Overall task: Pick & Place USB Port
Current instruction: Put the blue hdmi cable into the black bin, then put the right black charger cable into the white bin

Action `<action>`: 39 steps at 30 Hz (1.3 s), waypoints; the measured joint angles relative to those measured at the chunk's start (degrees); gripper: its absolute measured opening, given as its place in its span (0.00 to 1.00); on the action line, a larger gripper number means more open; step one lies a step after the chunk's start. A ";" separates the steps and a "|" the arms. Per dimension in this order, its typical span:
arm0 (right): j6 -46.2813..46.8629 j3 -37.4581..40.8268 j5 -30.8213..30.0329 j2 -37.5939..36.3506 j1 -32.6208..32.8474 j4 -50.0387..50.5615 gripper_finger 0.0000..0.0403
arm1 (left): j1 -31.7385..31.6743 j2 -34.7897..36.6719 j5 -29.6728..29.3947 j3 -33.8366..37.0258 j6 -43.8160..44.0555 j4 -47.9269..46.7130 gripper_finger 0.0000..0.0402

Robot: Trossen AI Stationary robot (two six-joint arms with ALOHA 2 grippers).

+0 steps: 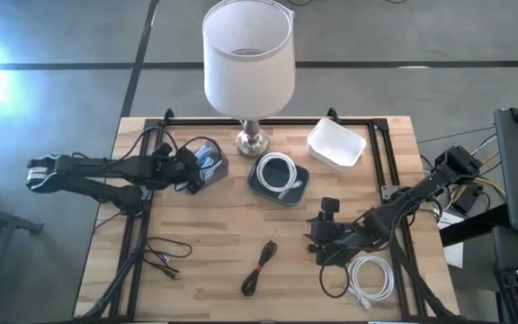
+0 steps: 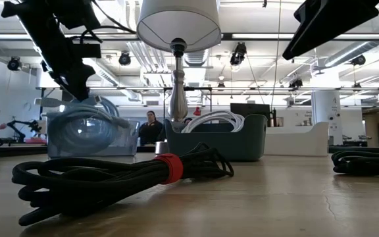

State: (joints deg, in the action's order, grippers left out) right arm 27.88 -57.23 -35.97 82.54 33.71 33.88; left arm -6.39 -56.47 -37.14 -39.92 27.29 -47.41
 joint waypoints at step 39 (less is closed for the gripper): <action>6.89 4.66 30.64 13.05 -4.91 -0.03 0.44 | 0.25 -1.03 10.35 0.00 -14.12 33.90 0.52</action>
State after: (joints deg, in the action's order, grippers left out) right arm 34.77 -52.58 -5.32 95.59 28.81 33.86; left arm -6.14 -57.49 -26.79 -39.92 13.17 -13.51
